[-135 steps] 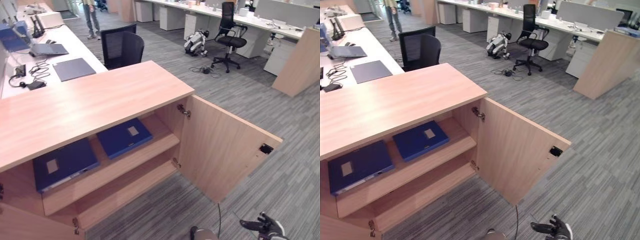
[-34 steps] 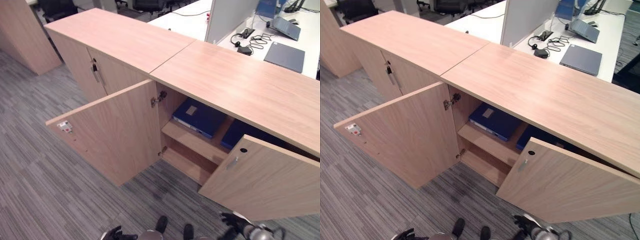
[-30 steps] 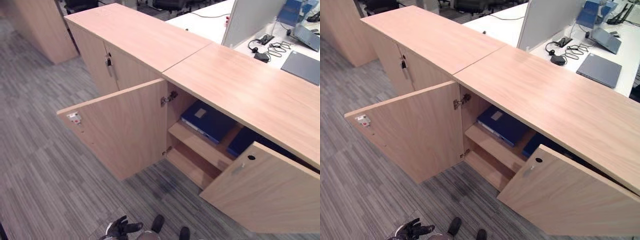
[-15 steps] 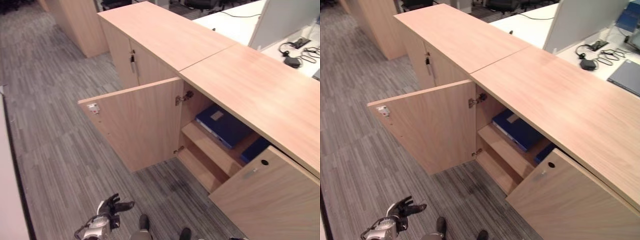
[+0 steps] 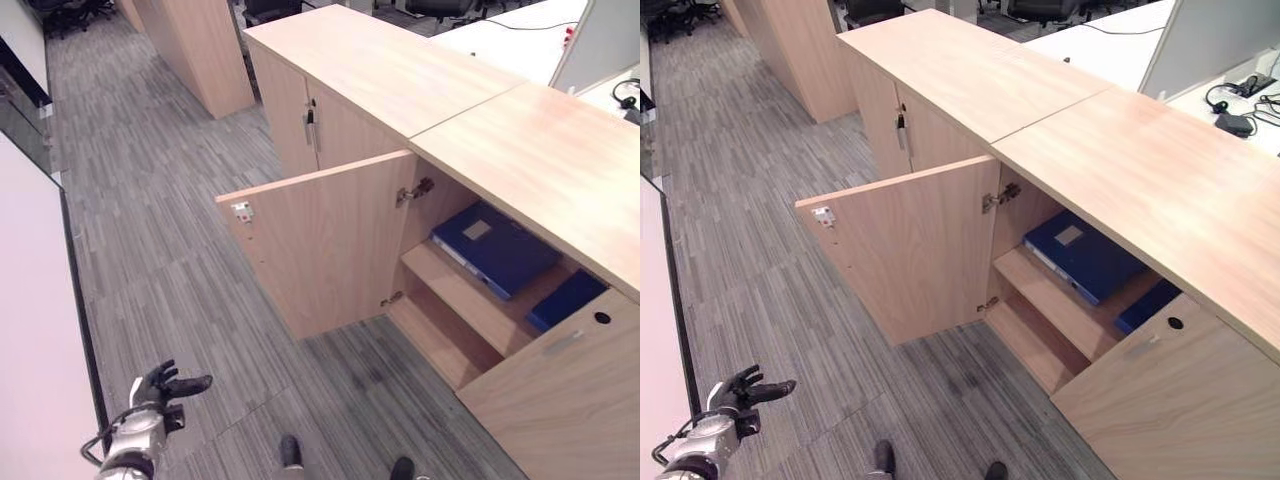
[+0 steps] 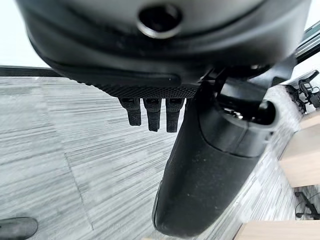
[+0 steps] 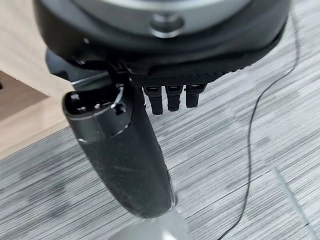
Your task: Put the empty folder in the office cabinet
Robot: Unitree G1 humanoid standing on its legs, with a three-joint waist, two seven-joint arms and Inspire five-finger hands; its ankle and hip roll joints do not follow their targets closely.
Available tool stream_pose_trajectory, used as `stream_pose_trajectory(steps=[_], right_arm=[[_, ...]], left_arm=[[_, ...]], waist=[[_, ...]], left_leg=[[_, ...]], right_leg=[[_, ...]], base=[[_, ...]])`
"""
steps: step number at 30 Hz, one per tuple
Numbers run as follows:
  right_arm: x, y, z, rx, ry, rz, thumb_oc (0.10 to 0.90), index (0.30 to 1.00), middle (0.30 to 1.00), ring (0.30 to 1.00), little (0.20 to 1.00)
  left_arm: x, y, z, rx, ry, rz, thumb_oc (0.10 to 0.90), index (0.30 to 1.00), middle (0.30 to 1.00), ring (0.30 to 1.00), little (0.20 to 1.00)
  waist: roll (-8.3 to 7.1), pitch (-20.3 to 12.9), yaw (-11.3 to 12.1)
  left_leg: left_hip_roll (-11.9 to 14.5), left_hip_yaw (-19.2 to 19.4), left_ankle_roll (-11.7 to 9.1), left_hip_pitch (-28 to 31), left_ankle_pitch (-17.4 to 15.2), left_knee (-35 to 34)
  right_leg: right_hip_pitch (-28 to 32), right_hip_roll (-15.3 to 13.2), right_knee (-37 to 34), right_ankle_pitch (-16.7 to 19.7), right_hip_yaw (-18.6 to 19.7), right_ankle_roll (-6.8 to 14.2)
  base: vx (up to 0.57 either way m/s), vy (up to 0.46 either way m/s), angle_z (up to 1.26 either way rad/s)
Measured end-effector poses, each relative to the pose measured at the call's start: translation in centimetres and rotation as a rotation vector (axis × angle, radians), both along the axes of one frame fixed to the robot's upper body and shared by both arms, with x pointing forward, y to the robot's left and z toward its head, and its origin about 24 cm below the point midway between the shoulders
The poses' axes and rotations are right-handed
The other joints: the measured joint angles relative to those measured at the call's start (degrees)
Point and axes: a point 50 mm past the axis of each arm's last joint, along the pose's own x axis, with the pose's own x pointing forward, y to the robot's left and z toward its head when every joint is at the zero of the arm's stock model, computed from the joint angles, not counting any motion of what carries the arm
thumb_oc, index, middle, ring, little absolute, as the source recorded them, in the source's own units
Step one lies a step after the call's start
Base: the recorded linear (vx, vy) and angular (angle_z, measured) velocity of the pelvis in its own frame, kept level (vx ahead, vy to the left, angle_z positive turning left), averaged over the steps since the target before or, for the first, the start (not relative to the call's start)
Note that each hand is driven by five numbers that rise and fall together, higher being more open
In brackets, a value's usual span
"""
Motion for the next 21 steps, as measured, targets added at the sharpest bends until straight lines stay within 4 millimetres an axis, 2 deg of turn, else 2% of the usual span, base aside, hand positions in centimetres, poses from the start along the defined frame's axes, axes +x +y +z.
stream_pose_trajectory(steps=[1, 2, 3, 5, 9, 10, 12, 14, 15, 16, 17, 19, 21], right_arm=[[0.3, -0.3, 0.2, -0.008, -0.014, -0.016, 0.8, 0.9, 0.9, 0.9, 0.9], [0.2, -0.3, 0.2, -0.003, -0.012, -0.019, 0.8, 0.9, 0.9, 0.9, 0.9], [-0.1, 0.1, -0.1, 0.022, -0.002, -0.026, 0.8, 0.9, 0.9, 0.9, 0.9], [-0.3, 0.5, -0.3, 0.052, -0.002, -0.055, 0.8, 0.9, 0.9, 0.9, 0.9], [-0.5, 0.9, -0.5, 0.094, -0.014, -0.102, 0.8, 0.9, 0.9, 0.9, 0.9], [-0.2, 1.1, -0.6, 0.107, -0.019, -0.104, 0.8, 0.9, 0.9, 0.9, 0.9], [-0.1, 1.3, -0.7, 0.121, -0.024, -0.108, 0.8, 0.9, 0.9, 0.9, 0.9], [0.6, 1.5, -0.7, 0.142, -0.045, -0.125, 0.8, 0.9, 0.9, 0.9, 0.9], [0.9, 1.5, -0.7, 0.147, -0.052, -0.126, 0.8, 0.9, 0.9, 0.9, 0.9], [0.8, 1.7, -0.8, 0.156, -0.051, -0.128, 0.8, 0.9, 0.9, 0.9, 0.9], [0.9, 1.7, -0.8, 0.157, -0.052, -0.129, 0.8, 0.9, 0.9, 0.9, 0.9], [1.0, 1.7, -0.7, 0.16, -0.053, -0.141, 0.8, 0.9, 0.9, 0.9, 0.9], [0.8, 1.6, -0.8, 0.162, -0.046, -0.158, 0.8, 0.9, 0.9, 0.9, 0.9]], left_arm=[[0.4, 0.3, 0.5, 0.017, -0.011, -0.005, 0.8, 0.9, 0.9, 0.9, 0.9], [0.7, 0.5, 0.8, 0.024, -0.021, -0.01, 0.8, 0.9, 0.9, 0.9, 0.9], [1.2, 1.0, 1.5, 0.05, -0.033, -0.022, 0.8, 0.9, 0.9, 0.9, 0.9], [2.1, 1.6, 2.8, 0.099, -0.055, -0.058, 0.8, 0.9, 0.9, 0.9, 0.9], [5.3, 2.4, 6.5, 0.224, -0.109, -0.167, 0.8, 0.9, 0.9, 0.9, 0.9], [7.4, 2.2, 8.6, 0.28, -0.148, -0.231, 0.8, 0.9, 0.9, 0.9, 0.9], [9.1, 1.5, 10.1, 0.311, -0.188, -0.272, 0.8, 0.9, 0.9, 0.9, 0.9], [11.1, 0.6, 12.1, 0.361, -0.225, -0.353, 0.8, 0.9, 0.9, 0.9, 0.9], [11.4, 0.4, 12.6, 0.361, -0.241, -0.362, 0.8, 0.9, 0.9, 0.9, 0.9], [12.5, -0.3, 13.4, 0.38, -0.249, -0.398, 0.8, 0.9, 0.9, 0.9, 0.9], [13.0, -0.7, 13.6, 0.395, -0.241, -0.422, 0.8, 0.9, 0.9, 0.9, 0.9], [14.6, -2.1, 15.0, 0.435, -0.259, -0.487, 0.8, 0.9, 0.9, 0.9, 0.9], [15.6, -3.1, 15.7, 0.456, -0.262, -0.532, 0.8, 0.9, 0.9, 0.9, 0.9]], waist=[[-0.31, 0.22, -0.23], [-0.88, 0.33, -0.14], [-2.74, 0.27, -0.32], [-4.9, 0.13, -0.4], [-6.28, -0.08, -0.43], [-6.54, -0.1, -0.4], [-7.05, -0.21, -1.0], [-7.99, -0.77, -0.94], [-8.44, -1.09, -0.99], [-9.56, -1.77, -2.11], [-9.83, -2.02, -2.01], [-11.67, -3.21, -3.47], [-12.61, -3.8, -3.99]], left_leg=[[-1.95, 0.5, 0.02, 0.55, 1.23, -0.55], [-2.94, 0.61, 0.98, 0.51, 0.94, -0.54], [-5.44, 1.51, 1.9, 0.86, 0.26, -0.56], [-8.51, 3.34, 3.78, 1.79, -0.85, -0.54], [-12.67, 5.76, 6.06, 2.62, -2.51, -0.62], [-14.04, 6.58, 6.88, 2.97, -2.93, -0.62], [-15.22, 7.1, 7.48, 3.31, -3.7, -0.65], [-15.4, 8.94, 7.84, 3.42, -3.72, -0.83], [-15.49, 9.37, 7.88, 3.43, -3.76, -0.83], [-16.0, 9.8, 7.55, 3.68, -4.22, -0.82], [-15.93, 9.82, 7.66, 3.66, -4.13, -0.85], [-16.02, 10.83, 7.64, 3.68, -4.26, -0.86], [-16.01, 11.2, 7.68, 3.71, -4.25, -0.88]], right_leg=[[-0.66, -2.0, 0.39, 1.2, 1.09, 1.43], [-0.95, -2.51, 0.43, 1.74, 1.8, 2.14], [-1.28, -5.16, 0.48, 2.52, 2.39, 3.09], [-1.55, -8.03, 0.51, 3.27, 4.72, 4.15], [-2.45, -12.39, 1.22, 4.29, 7.4, 5.44], [-2.56, -14.15, 1.22, 4.9, 8.02, 6.49], [-3.05, -15.1, 1.47, 5.58, 8.23, 7.48], [-4.17, -15.61, 1.7, 6.36, 8.75, 8.01], [-4.45, -15.7, 1.67, 6.4, 9.01, 8.04], [-4.61, -15.78, 1.67, 6.67, 9.42, 8.0], [-4.62, -15.81, 1.71, 6.81, 9.53, 8.0], [-5.41, -15.91, 1.77, 7.03, 9.9, 7.96], [-5.74, -15.96, 2.0, 7.18, 10.0, 8.0]], base=[[0.18, 0.454, -0.25], [0.17, 0.438, -0.19], [0.17, 0.425, -0.21], [0.13, 0.381, -0.21], [0.07, 0.354, -0.21], [0.05, 0.227, -0.16], [0.04, 0.185, -0.19], [0.04, 0.121, -0.36], [0.04, 0.103, -0.31], [0.03, 0.065, -0.18], [0.04, 0.082, -0.18], [0.04, 0.083, -0.18], [0.02, 0.028, -0.12]])
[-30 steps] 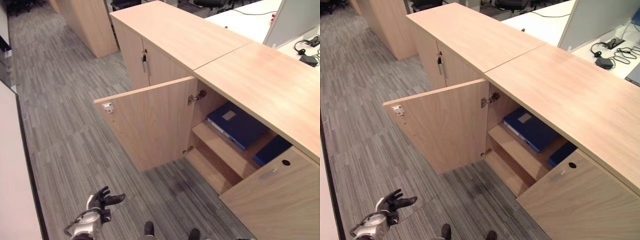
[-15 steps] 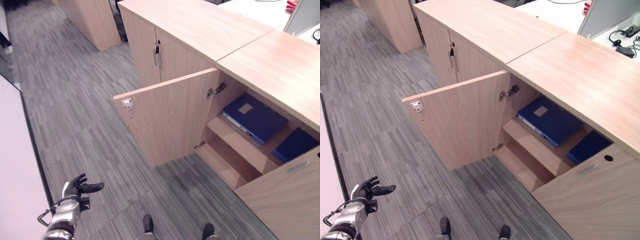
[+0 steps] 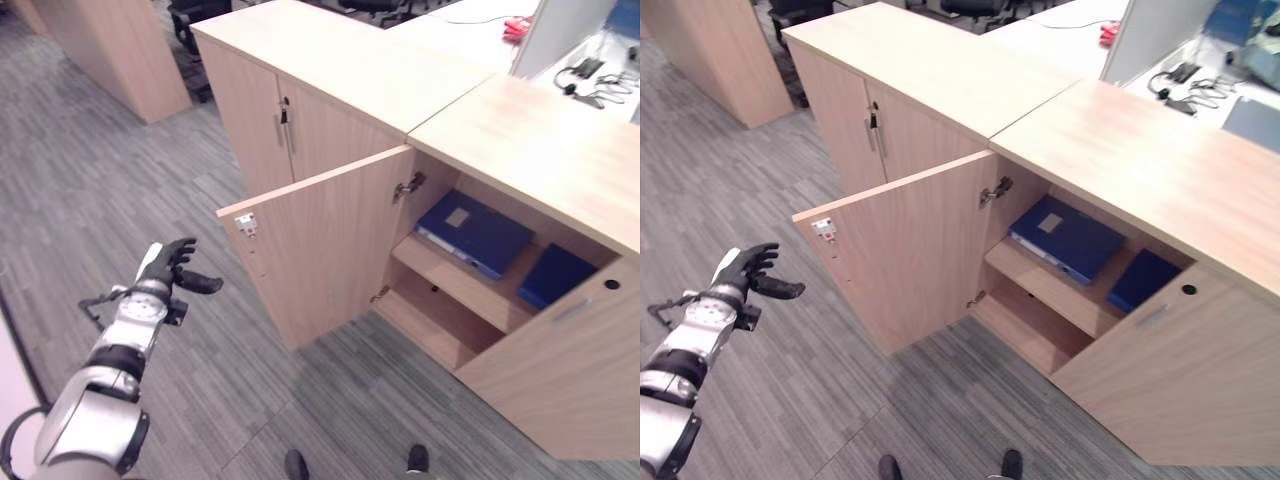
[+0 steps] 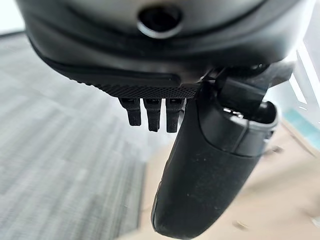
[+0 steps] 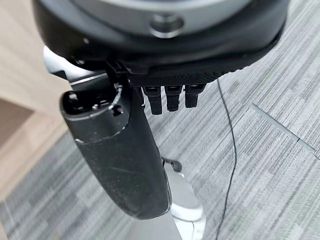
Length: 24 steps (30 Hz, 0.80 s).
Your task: Put the empty folder in the office cabinet
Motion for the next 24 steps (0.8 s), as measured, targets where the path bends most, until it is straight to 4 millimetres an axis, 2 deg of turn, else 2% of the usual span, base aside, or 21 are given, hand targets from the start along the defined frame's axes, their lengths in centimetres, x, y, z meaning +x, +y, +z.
stream_pose_trajectory(steps=[2, 5, 8, 12, 13, 15, 21, 22, 24], right_arm=[[-0.3, 0.0, 0.0, 0.004, 0.007, -0.021, 0.8, 0.9, 0.9, 0.9, 0.9], [-0.7, -0.1, -0.1, 0.006, 0.018, -0.043, 0.8, 0.9, 0.9, 0.9, 0.9], [-2.2, 0.6, -0.5, 0.018, 0.094, -0.052, 0.8, 0.9, 0.9, 0.9, 0.9], [-1.4, 1.0, -0.6, 0.031, 0.076, -0.056, 0.8, 0.9, 0.9, 0.9, 0.9], [-0.2, 1.0, -0.5, 0.028, 0.043, -0.054, 0.8, 0.9, 0.9, 0.9, 0.9], [0.2, 2.0, -0.9, 0.03, 0.029, -0.021, 0.8, 0.9, 0.9, 0.9, 0.9], [-0.2, 2.8, -1.3, 0.074, 0.013, -0.013, 0.8, 0.9, 0.9, 0.9, 0.9], [-0.1, 2.9, -1.3, 0.078, 0.012, -0.008, 0.8, 0.9, 0.9, 0.9, 0.9], [-1.1, 3.2, -1.5, 0.082, 0.034, -0.013, 0.8, 0.9, 0.9, 0.9, 0.9]], left_arm=[[0.6, -1.1, 0.6, 0.009, -0.013, -0.054, 0.8, 0.9, 0.9, 0.9, 0.9], [1.0, -2.1, 0.6, 0.003, -0.013, -0.085, 0.8, 0.9, 0.9, 0.9, 0.9], [1.5, -4.2, 0.1, 0.006, 0.002, -0.149, 0.8, 0.9, 0.9, 0.9, 0.9], [1.4, -5.8, -0.6, -0.012, 0.012, -0.216, 0.8, 0.9, 0.9, 0.9, 0.9], [0.9, -6.8, -1.3, -0.033, 0.005, -0.242, 0.8, 0.9, 0.9, 0.9, 0.9], [0.3, -7.7, -1.6, -0.042, -0.008, -0.287, 0.8, 0.9, 0.9, 0.9, 0.9], [-2.5, -9.3, -2.2, 0.006, 0.026, -0.495, 0.8, 0.9, 0.9, 0.9, 0.9], [-4.5, -9.6, -2.2, -0.023, 0.015, -0.548, 0.8, 0.9, 0.9, 0.9, 0.9], [-6.0, -11.0, -2.5, -0.1, 0.031, -0.655, 0.8, 0.9, 0.9, 0.9, 0.9]], waist=[[-0.54, -0.4, -1.04], [-0.53, -0.5, -0.79], [-0.18, -0.77, 1.04], [-0.11, -0.89, 2.43], [-0.34, -1.04, 2.46], [-0.64, -1.18, 3.16], [-1.97, -1.97, 4.08], [-2.52, -2.26, 3.67], [-2.86, -2.48, 4.18]], left_leg=[[0.02, 0.35, 0.0, 0.09, 0.03, 0.01], [0.03, 0.81, 0.02, 0.07, 0.08, 0.02], [-0.07, 0.49, 0.06, 0.09, 0.2, 0.03], [-0.18, 0.15, 0.19, 0.2, 0.39, 0.03], [-0.16, 0.0, 0.2, 0.2, 0.45, 0.04], [-0.1, -0.32, 0.23, 0.15, 0.47, 0.25], [-0.25, -0.64, 0.35, 0.09, 0.58, 0.02], [-0.11, -0.42, 0.33, 0.08, 0.58, 0.02], [-0.25, -0.69, 0.31, 0.13, 0.56, 0.02]], right_leg=[[-0.32, -0.04, 0.35, 0.02, 0.09, 0.02], [-0.69, -0.1, 0.38, 0.06, 0.14, 0.09], [-0.62, -0.19, 0.64, 0.07, -0.13, 0.09], [-0.64, -0.38, 1.4, 0.07, -0.43, 0.08], [-0.67, -0.43, 1.53, 0.06, -0.58, 0.08], [-0.78, -0.36, 1.43, 0.01, -0.85, 0.14], [-0.48, -0.51, 1.22, -0.01, -1.04, 0.18], [-0.27, -0.48, 0.63, 0.17, -0.99, 0.48], [0.12, -0.38, 0.07, 0.22, -1.29, 0.55]], base=[[0.02, 0.019, -0.1], [0.04, 0.011, -0.08], [0.03, -0.003, 0.05], [0.01, -0.016, 0.06], [0.0, -0.043, 0.06], [0.0, -0.034, 0.06], [0.0, -0.031, 0.01], [0.0, -0.03, -0.05], [0.0, -0.025, 0.04]])
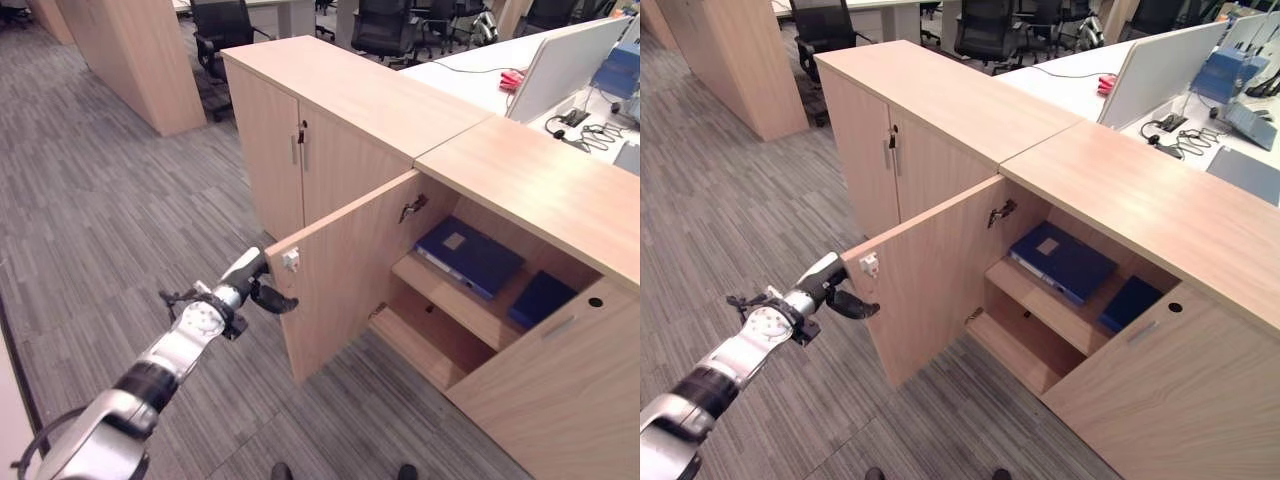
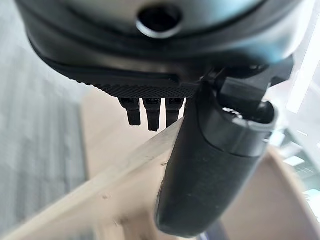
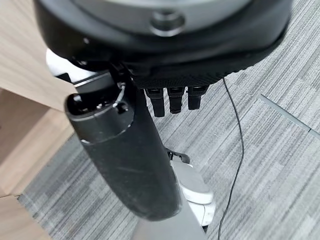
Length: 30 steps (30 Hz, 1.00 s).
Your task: Put the empty folder in the office cabinet
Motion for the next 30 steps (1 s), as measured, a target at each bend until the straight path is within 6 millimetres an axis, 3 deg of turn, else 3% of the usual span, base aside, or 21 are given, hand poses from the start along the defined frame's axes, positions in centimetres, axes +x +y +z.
stream_pose_trajectory(steps=[3, 5, 9, 11, 13, 15, 16, 18, 19, 22, 26, 30], right_arm=[[-0.7, 0.6, -0.3, 0.018, 0.025, 0.0, 0.8, 0.9, 0.9, 0.9, 0.9], [0.1, 1.1, -0.4, 0.031, 0.012, 0.021, 0.8, 0.9, 0.9, 0.9, 0.9], [1.0, 2.3, -0.7, 0.059, 0.014, 0.113, 0.8, 0.9, 0.9, 0.9, 0.9], [1.8, 2.8, -0.7, 0.064, 0.001, 0.15, 0.8, 0.9, 0.9, 0.9, 0.9], [3.2, 3.1, -0.6, 0.059, -0.039, 0.226, 0.8, 0.9, 0.9, 0.9, 0.9], [4.0, 3.0, -0.4, 0.052, -0.06, 0.239, 0.8, 0.9, 0.9, 0.9, 0.9], [4.5, 3.0, -0.3, 0.035, -0.07, 0.251, 0.8, 0.9, 0.9, 0.9, 0.9], [4.7, 2.8, -0.2, 0.026, -0.076, 0.25, 0.8, 0.9, 0.9, 0.9, 0.9], [4.3, 2.4, -0.2, 0.013, -0.063, 0.262, 0.8, 0.9, 0.9, 0.9, 0.9], [5.0, 2.3, 0.0, 0.004, -0.079, 0.269, 0.8, 0.9, 0.9, 0.9, 0.9], [4.1, 2.0, -0.1, -0.016, -0.057, 0.262, 0.8, 0.9, 0.9, 0.9, 0.9], [3.3, 2.2, -0.3, -0.016, -0.039, 0.263, 0.8, 0.9, 0.9, 0.9, 0.9]], left_arm=[[-2.9, -3.1, -2.2, -0.211, 0.116, -0.089, 0.8, 0.9, 0.9, 0.9, 0.9], [-4.2, -5.5, -3.4, -0.322, 0.185, -0.144, 0.8, 0.9, 0.9, 0.9, 0.9], [-5.3, -10.3, -4.2, -0.371, 0.277, -0.327, 0.8, 0.9, 0.9, 0.9, 0.9], [-5.3, -11.9, -3.6, -0.341, 0.278, -0.438, 0.8, 0.9, 0.9, 0.9, 0.9], [-4.7, -15.3, -1.5, -0.276, 0.209, -0.62, 0.8, 0.9, 0.9, 0.9, 0.9], [-4.5, -16.5, -0.4, -0.287, 0.174, -0.674, 0.8, 0.9, 0.9, 0.9, 0.9], [-4.6, -18.3, 1.1, -0.321, 0.128, -0.737, 0.8, 0.9, 0.9, 0.9, 0.9], [-4.8, -19.3, 2.0, -0.344, 0.104, -0.777, 0.8, 0.9, 0.9, 0.9, 0.9], [-5.4, -20.5, 2.7, -0.401, 0.102, -0.821, 0.8, 0.9, 0.9, 0.9, 0.9], [-5.7, -20.6, 2.9, -0.424, 0.111, -0.834, 0.8, 0.9, 0.9, 0.9, 0.9], [-5.6, -20.3, 2.5, -0.416, 0.123, -0.82, 0.8, 0.9, 0.9, 0.9, 0.9], [-5.8, -19.7, 1.0, -0.454, 0.198, -0.767, 0.8, 0.9, 0.9, 0.9, 0.9]], waist=[[0.02, -0.06, 0.37], [0.11, -0.07, 0.66], [0.27, -0.08, 0.5], [0.43, -0.15, -0.24], [1.0, -0.26, -1.95], [1.35, -0.33, -2.42], [2.09, -0.31, -3.52], [2.96, -0.32, -3.99], [4.22, -0.42, -4.99], [5.35, -0.4, -5.2], [7.31, -0.25, -5.41], [8.3, -0.03, -5.31]], left_leg=[[0.01, -0.11, -0.19, 0.35, -0.09, -0.01], [0.12, -0.15, -0.23, 0.49, -0.13, -0.01], [-0.01, -0.25, -0.36, 0.65, -0.05, 0.02], [0.25, -0.12, -0.21, 0.75, -0.15, 0.01], [0.16, -0.07, -0.43, 0.68, 0.01, 0.01], [0.23, 0.11, -0.43, 0.7, 0.0, 0.01], [0.34, 0.31, -0.46, 0.7, 0.03, 0.02], [0.34, 0.55, -0.5, 0.74, -0.02, 0.03], [1.35, 1.31, -0.63, 1.08, 0.07, 0.22], [3.16, 2.18, -1.49, 1.89, 0.2, 0.23], [6.97, 3.16, -3.21, 1.85, 0.96, 0.27], [10.81, 3.16, -5.32, 2.05, 1.9, 0.27]], right_leg=[[0.6, -0.03, -0.36, 0.03, -0.25, 0.06], [1.01, 0.01, -0.64, 0.04, -0.31, 0.08], [1.12, 0.11, -0.78, 0.07, -0.36, 0.11], [1.15, 0.06, -0.83, 0.1, -0.37, 0.12], [1.22, -0.04, -1.2, 0.14, -0.38, 0.18], [1.14, -0.03, -1.28, 0.15, -0.38, 0.18], [1.2, 0.11, -1.62, 0.26, -0.31, 0.22], [1.1, 0.31, -1.59, 0.43, 0.0, 0.24], [0.99, 0.92, -1.79, 0.27, 0.37, 0.33], [0.91, 2.99, -1.68, -0.11, 1.48, -0.33], [0.22, 6.87, -1.7, -0.8, 2.68, -2.09], [0.17, 10.99, -1.76, -2.3, 2.55, -3.95]], base=[[-0.02, -0.04, 0.02], [-0.04, -0.056, 0.0], [-0.04, -0.052, 0.0], [-0.05, -0.07, -0.02], [-0.08, -0.135, -0.02], [-0.04, -0.092, -0.05], [-0.02, -0.135, -0.09], [-0.02, -0.222, -0.12], [-0.02, -0.223, -0.21], [-0.03, -0.261, -0.26], [-0.02, -0.294, -0.21], [-0.01, -0.264, -0.1]])
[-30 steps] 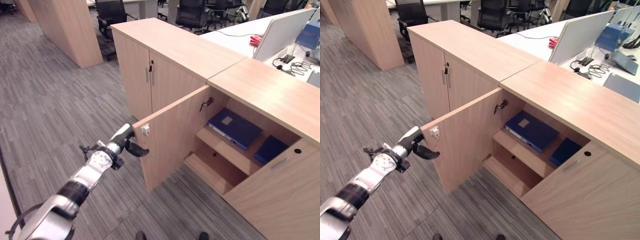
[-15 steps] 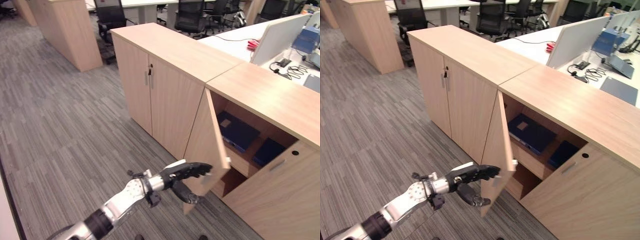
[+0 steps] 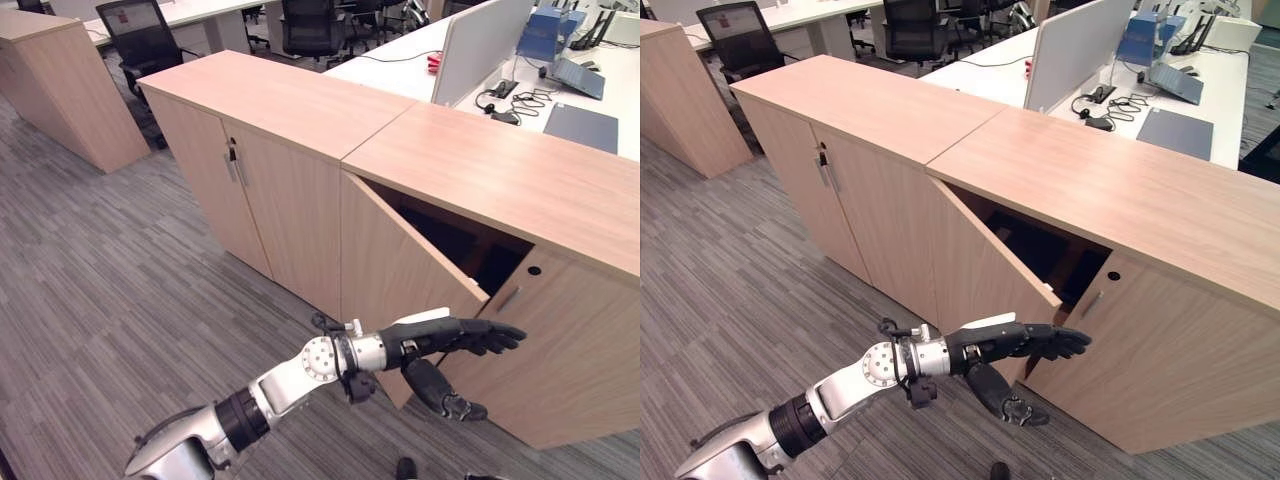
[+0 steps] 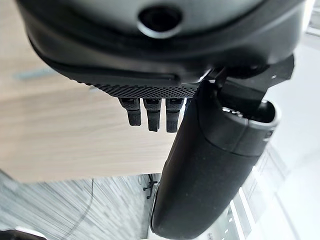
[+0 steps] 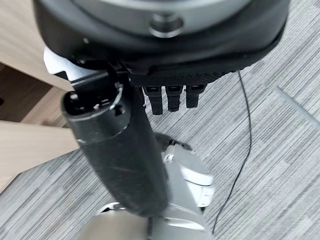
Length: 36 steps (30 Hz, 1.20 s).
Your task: Put the empty folder in the office cabinet
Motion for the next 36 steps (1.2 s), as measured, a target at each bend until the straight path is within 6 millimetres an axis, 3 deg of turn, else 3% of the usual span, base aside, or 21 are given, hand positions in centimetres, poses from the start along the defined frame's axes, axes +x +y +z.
stream_pose_trajectory(steps=[4, 7, 9, 12, 14, 15, 16, 17, 20, 21, 22, 25, 29, 33, 36], right_arm=[[-1.9, -0.2, -0.2, -0.004, 0.041, -0.01, 0.8, 0.9, 0.9, 0.9, 0.9], [-2.4, -1.0, 0.0, -0.032, 0.053, -0.012, 0.8, 0.9, 0.9, 0.9, 0.9], [-1.7, -2.0, 0.4, -0.061, 0.034, -0.011, 0.8, 0.9, 0.9, 0.9, 0.9], [-0.8, -2.7, 0.8, -0.088, 0.015, -0.007, 0.8, 0.9, 0.9, 0.9, 0.9], [-0.5, -2.7, 0.9, -0.092, 0.008, -0.004, 0.8, 0.9, 0.9, 0.9, 0.9], [0.7, -2.6, 1.1, -0.087, -0.019, 0.008, 0.8, 0.9, 0.9, 0.9, 0.9], [1.5, -2.7, 1.2, -0.088, -0.04, 0.014, 0.8, 0.9, 0.9, 0.9, 0.9], [2.0, -2.7, 1.3, -0.089, -0.053, 0.019, 0.8, 0.9, 0.9, 0.9, 0.9], [2.0, -2.4, 1.2, -0.085, -0.041, 0.041, 0.8, 0.9, 0.9, 0.9, 0.9], [2.2, -2.3, 1.2, -0.079, -0.042, 0.059, 0.8, 0.9, 0.9, 0.9, 0.9], [2.1, -1.4, 0.9, -0.057, -0.04, 0.081, 0.8, 0.9, 0.9, 0.9, 0.9], [1.5, 0.3, 0.2, -0.016, -0.005, 0.118, 0.8, 0.9, 0.9, 0.9, 0.9], [1.1, 1.4, -0.2, 0.021, 0.001, 0.122, 0.8, 0.9, 0.9, 0.9, 0.9], [1.0, 1.3, -0.2, 0.015, 0.001, 0.114, 0.8, 0.9, 0.9, 0.9, 0.9], [0.7, 1.3, -0.3, 0.011, 0.007, 0.104, 0.8, 0.9, 0.9, 0.9, 0.9]], left_arm=[[-0.3, 1.0, -2.3, 0.018, 0.108, 0.058, 0.8, 0.9, 0.9, 0.9, 0.9], [-0.3, 2.1, -4.9, 0.031, 0.262, 0.153, 0.8, 0.9, 0.9, 0.9, 0.9], [-0.3, 3.8, -6.0, 0.0, 0.365, 0.233, 0.8, 0.9, 0.9, 0.9, 0.9], [-0.3, 6.2, -6.8, 0.032, 0.411, 0.287, 0.8, 0.9, 0.9, 0.9, 0.9], [-0.3, 7.4, -6.9, 0.033, 0.426, 0.313, 0.8, 0.9, 0.9, 0.9, 0.9], [-0.4, 9.0, -7.0, 0.002, 0.458, 0.362, 0.8, 0.9, 0.9, 0.9, 0.9], [-0.4, 9.6, -7.0, 0.003, 0.46, 0.375, 0.8, 0.9, 0.9, 0.9, 0.9], [-0.4, 10.3, -7.0, 0.005, 0.466, 0.387, 0.8, 0.9, 0.9, 0.9, 0.9], [-0.4, 11.7, -6.9, 0.036, 0.462, 0.385, 0.8, 0.9, 0.9, 0.9, 0.9], [-0.4, 12.3, -6.8, 0.052, 0.454, 0.387, 0.8, 0.9, 0.9, 0.9, 0.9], [-0.4, 13.0, -6.6, 0.065, 0.444, 0.399, 0.8, 0.9, 0.9, 0.9, 0.9], [-0.9, 13.7, -7.0, 0.072, 0.463, 0.418, 0.8, 0.9, 0.9, 0.9, 0.9], [-1.7, 14.0, -7.7, 0.077, 0.495, 0.427, 0.8, 0.9, 0.9, 0.9, 0.9], [-0.5, 15.0, -6.5, 0.041, 0.432, 0.49, 0.8, 0.9, 0.9, 0.9, 0.9], [1.1, 15.8, -5.6, -0.024, 0.344, 0.647, 0.8, 0.9, 0.9, 0.9, 0.9]], waist=[[0.9, 0.59, 0.0], [1.71, 1.97, -0.46], [1.85, 3.22, -0.65], [-0.7, 4.64, 0.11], [-1.16, 4.95, 0.15], [-2.42, 5.56, 0.7], [-2.78, 5.77, 0.5], [-3.05, 5.92, 0.66], [-2.49, 5.88, 1.08], [-1.13, 5.62, 1.32], [-1.43, 5.87, 1.8], [-2.34, 5.95, 3.7], [-0.86, 5.84, 3.75], [0.02, 5.23, 3.33], [0.16, 5.02, 3.31]], left_leg=[[5.82, -0.65, -1.42, -0.23, 0.93, 0.53], [9.21, -0.6, -0.47, -0.06, 1.33, 1.54], [9.76, -1.7, -0.69, 0.1, 2.92, 4.11], [8.61, -5.72, -1.59, -0.16, 6.69, 8.02], [8.22, -7.62, -1.26, -0.62, 7.14, 10.4], [6.47, -11.13, -2.44, -1.42, 3.95, 13.02], [3.75, -12.84, -2.01, -1.62, 1.07, 12.6], [-0.94, -15.58, -1.15, -2.01, -2.37, 11.43], [-7.32, -18.26, 1.22, -2.06, -3.26, 6.9], [-8.95, -18.17, 3.66, -1.75, -3.86, 5.13], [-8.8, -17.83, 5.33, -1.49, -5.26, 5.3], [-9.73, -16.22, 4.94, -0.62, -6.92, 5.25], [-11.3, -15.1, 6.36, 2.79, -6.29, 2.73], [-11.7, -14.97, 7.06, 5.03, -5.46, 0.0], [-12.0, -15.09, 7.11, 5.17, -5.49, -0.01]], right_leg=[[0.47, 5.79, 0.08, -1.51, -0.78, -2.84], [0.85, 8.81, -0.31, -2.87, -0.83, -5.04], [0.47, 9.34, 0.06, -3.11, 1.77, -6.2], [0.96, 7.79, 0.07, -2.2, 4.34, -7.46], [1.16, 7.93, 0.09, -1.47, 6.51, -8.35], [1.2, 6.62, 0.11, -1.24, 8.99, -9.06], [1.23, 5.98, 0.11, -1.47, 9.93, -9.33], [1.23, 5.49, 0.1, -1.47, 11.3, -9.25], [1.31, 5.75, 0.09, -1.47, 12.25, -8.33], [1.17, 6.76, 0.05, -1.58, 12.91, -7.83], [1.46, 7.43, -0.03, -2.02, 12.73, -6.56], [1.03, 6.79, 0.57, -2.28, 14.05, -5.42], [3.27, 5.33, -0.12, -1.97, 15.17, -4.11], [4.17, 5.04, -0.31, -2.32, 15.5, -3.54], [4.31, 5.03, -0.23, -2.29, 15.46, -3.53]], base=[[0.0, -0.37, -0.03], [-0.01, -0.231, -0.06], [-0.05, -0.128, -0.53], [-0.04, -0.088, -0.58], [0.02, -0.071, -0.58], [0.02, -0.052, -0.72], [0.01, -0.013, -0.78], [0.0, 0.026, -0.37], [0.0, 0.04, -0.28], [0.0, 0.041, -0.27], [0.01, 0.047, -0.22], [0.04, 0.083, -0.27], [0.03, 0.101, -0.12], [0.02, 0.08, -0.02], [0.03, 0.058, 0.01]])
